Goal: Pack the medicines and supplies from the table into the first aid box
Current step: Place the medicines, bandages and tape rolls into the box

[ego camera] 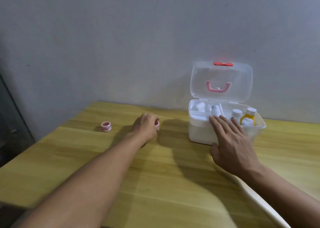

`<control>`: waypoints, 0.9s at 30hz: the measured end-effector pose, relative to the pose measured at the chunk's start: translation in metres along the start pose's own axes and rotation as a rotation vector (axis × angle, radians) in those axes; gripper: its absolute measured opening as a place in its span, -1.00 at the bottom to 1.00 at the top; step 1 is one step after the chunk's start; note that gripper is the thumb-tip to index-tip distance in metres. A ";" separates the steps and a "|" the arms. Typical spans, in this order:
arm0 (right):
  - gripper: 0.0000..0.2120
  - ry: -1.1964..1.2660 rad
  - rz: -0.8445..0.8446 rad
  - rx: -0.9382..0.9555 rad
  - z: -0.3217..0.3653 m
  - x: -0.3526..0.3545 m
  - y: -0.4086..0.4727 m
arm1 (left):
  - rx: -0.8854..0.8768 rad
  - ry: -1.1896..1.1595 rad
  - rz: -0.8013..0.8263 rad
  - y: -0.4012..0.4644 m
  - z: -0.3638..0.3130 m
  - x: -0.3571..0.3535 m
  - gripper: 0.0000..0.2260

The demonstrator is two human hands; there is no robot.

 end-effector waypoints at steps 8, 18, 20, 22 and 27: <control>-0.24 -0.005 -0.034 -0.033 0.005 -0.001 0.000 | 0.346 0.294 -0.102 -0.004 0.104 0.059 -0.82; -0.22 -0.007 -0.007 -0.019 0.005 0.000 -0.002 | 0.289 -0.029 -0.071 -0.012 0.049 0.059 -0.92; -0.21 -0.005 0.007 -0.011 0.004 0.001 -0.001 | 0.196 -0.113 -0.087 -0.007 0.012 0.066 -0.86; -0.22 0.018 0.000 -0.016 0.002 0.005 0.000 | 0.075 -0.198 -0.093 -0.002 -0.031 0.075 -0.84; -0.21 0.139 -0.055 -0.034 -0.009 0.015 -0.010 | -0.154 -0.345 0.023 0.002 -0.127 0.067 -0.75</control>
Point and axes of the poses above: each hand's wrist, its own y-axis towards the middle knuckle, its own x-axis out of the back of the hand, z = x × y, the point moved 6 cm from there along y, towards the middle knuckle, and after that the axes turned 7 degrees about -z, right-handed, at the moved point
